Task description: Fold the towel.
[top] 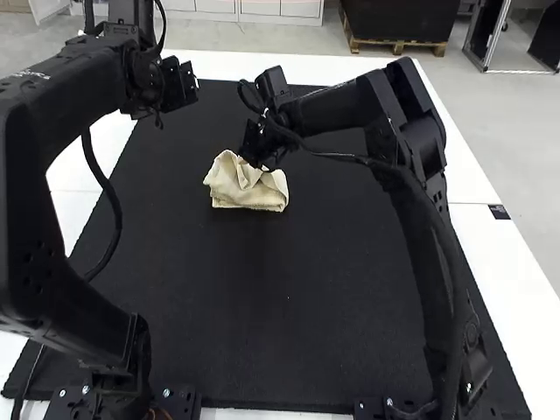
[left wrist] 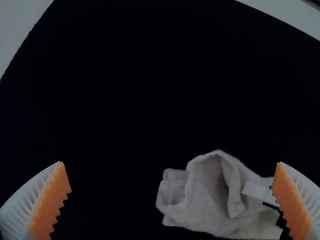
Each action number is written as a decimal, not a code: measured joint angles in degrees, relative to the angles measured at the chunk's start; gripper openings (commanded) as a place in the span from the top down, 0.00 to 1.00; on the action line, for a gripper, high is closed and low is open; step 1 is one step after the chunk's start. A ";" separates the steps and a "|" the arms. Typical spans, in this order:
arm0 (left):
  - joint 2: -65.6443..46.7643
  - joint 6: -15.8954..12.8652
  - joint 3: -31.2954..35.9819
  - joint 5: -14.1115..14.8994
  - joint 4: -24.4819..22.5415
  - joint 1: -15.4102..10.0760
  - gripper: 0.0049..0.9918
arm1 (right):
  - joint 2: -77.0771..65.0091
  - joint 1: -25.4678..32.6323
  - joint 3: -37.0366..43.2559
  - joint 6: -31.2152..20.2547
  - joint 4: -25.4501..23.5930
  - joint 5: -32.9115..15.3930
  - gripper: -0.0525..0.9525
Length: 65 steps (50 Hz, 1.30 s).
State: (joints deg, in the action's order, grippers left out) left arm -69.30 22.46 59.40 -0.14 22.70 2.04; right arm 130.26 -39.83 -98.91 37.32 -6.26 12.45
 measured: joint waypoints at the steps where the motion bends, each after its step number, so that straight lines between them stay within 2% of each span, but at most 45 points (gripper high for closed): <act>1: 0.00 0.00 -0.02 0.00 0.00 0.00 0.04 | 0.00 0.00 -0.02 0.00 0.00 0.00 0.96; 65: 0.00 0.39 -0.02 0.20 0.00 0.63 0.04 | 0.00 1.49 4.48 -0.04 2.16 -0.90 0.96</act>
State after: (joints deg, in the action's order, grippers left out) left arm -69.30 22.85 59.37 0.05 22.70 2.68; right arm 130.26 -38.35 -94.43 37.28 -4.10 11.55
